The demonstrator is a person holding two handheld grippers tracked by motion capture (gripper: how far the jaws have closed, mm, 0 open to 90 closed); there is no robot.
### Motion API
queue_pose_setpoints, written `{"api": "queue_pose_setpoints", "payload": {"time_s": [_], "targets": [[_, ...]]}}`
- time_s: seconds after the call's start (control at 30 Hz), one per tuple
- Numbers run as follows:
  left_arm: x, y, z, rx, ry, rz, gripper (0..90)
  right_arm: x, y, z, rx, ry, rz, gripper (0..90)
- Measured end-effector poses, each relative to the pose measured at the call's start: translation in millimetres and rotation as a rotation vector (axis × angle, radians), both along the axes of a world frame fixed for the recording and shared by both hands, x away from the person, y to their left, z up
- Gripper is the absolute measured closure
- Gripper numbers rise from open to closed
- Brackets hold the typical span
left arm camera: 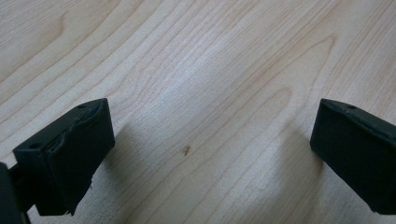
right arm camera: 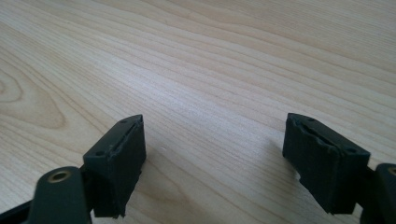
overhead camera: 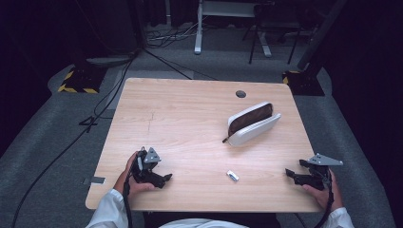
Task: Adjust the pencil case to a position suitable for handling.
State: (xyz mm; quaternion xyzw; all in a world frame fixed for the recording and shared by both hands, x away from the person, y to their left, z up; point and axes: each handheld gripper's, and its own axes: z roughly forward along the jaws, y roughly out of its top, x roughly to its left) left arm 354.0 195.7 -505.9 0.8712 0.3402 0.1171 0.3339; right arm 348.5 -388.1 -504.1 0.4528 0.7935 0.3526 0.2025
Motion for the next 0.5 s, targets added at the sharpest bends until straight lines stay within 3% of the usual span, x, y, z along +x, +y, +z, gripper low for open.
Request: {"api": "queue_pose_setpoints", "payload": {"time_s": [0.37,0.5], "targets": [[0.2,0.0,0.2,0.000,0.000,0.002,0.5,-0.6,2.2,0.1,-0.004,-0.009,0.006,23.0],[0.2,-0.1,0.0,0.000,-0.002,0.002,0.4,-2.2,7.6,2.2,-0.046,-0.030,0.013,24.1]]}}
